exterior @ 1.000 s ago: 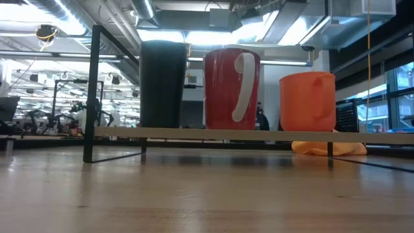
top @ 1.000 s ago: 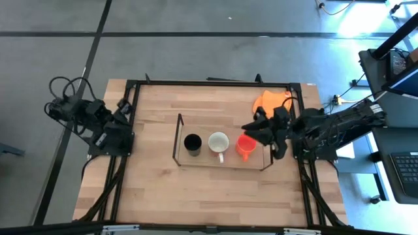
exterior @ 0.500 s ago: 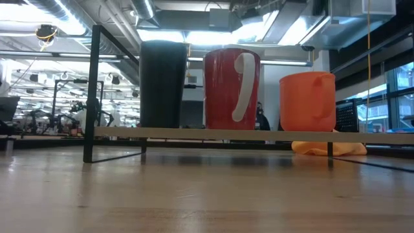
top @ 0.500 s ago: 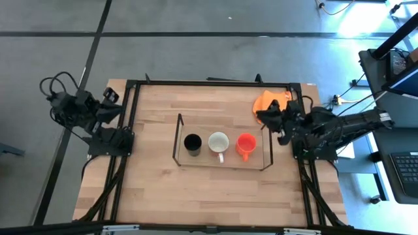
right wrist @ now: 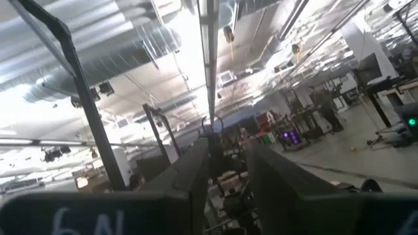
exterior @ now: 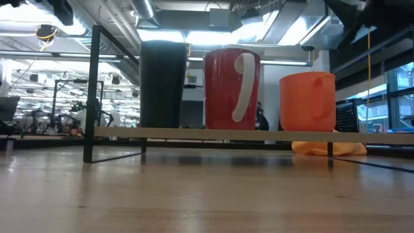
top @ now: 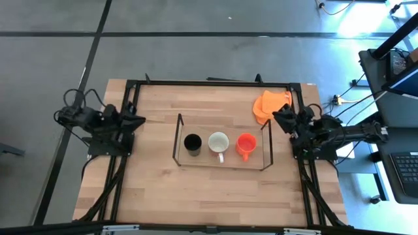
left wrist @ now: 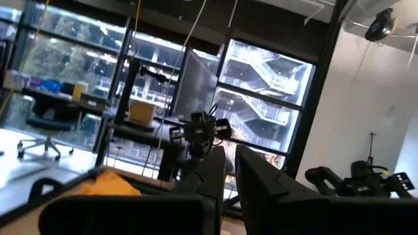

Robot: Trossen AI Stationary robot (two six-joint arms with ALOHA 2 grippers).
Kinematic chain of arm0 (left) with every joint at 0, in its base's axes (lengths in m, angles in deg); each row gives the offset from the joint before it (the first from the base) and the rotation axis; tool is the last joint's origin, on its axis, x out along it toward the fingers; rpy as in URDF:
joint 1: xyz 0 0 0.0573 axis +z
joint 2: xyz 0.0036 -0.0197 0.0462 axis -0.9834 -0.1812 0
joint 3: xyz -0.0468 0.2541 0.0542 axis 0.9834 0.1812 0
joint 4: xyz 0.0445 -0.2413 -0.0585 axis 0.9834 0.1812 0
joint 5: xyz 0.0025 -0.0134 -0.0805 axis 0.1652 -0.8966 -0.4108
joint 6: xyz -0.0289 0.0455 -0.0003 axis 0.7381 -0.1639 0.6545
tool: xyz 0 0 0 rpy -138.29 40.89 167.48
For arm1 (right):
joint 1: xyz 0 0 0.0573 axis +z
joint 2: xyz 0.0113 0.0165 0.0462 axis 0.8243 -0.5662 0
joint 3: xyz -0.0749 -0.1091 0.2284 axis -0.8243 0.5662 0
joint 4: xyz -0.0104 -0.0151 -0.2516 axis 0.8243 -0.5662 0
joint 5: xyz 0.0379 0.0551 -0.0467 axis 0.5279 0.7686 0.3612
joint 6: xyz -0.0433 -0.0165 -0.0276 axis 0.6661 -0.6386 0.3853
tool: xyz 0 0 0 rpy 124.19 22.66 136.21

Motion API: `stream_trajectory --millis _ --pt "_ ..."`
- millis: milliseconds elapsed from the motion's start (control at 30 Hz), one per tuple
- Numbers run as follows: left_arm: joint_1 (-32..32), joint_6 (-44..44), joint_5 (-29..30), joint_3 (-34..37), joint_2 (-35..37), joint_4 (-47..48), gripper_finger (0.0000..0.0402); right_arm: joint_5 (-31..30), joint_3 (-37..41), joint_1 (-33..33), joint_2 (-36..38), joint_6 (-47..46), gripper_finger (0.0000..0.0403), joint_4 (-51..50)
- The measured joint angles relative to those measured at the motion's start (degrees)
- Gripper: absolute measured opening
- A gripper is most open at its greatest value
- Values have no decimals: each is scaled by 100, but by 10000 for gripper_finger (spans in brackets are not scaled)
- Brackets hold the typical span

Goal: Stack small to large cups/mugs on shelf
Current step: Return to Home Position

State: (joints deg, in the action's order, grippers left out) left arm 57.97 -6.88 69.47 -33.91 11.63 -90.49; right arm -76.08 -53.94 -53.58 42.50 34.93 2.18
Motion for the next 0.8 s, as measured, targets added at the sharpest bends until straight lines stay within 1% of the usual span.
stream_trajectory --millis 167,333,500,800 --pt "0 351 151 316 0 -19 31 -31 475 -2 731 49 106 22" --pt "85 708 255 596 2 -15 31 -187 551 -4 1218 12 106 -651" --pt "191 1139 196 951 2 -13 31 -190 548 -4 1412 177 106 -896" --pt "407 1594 196 1426 3 -13 31 -192 544 -2 1429 638 106 -1129"
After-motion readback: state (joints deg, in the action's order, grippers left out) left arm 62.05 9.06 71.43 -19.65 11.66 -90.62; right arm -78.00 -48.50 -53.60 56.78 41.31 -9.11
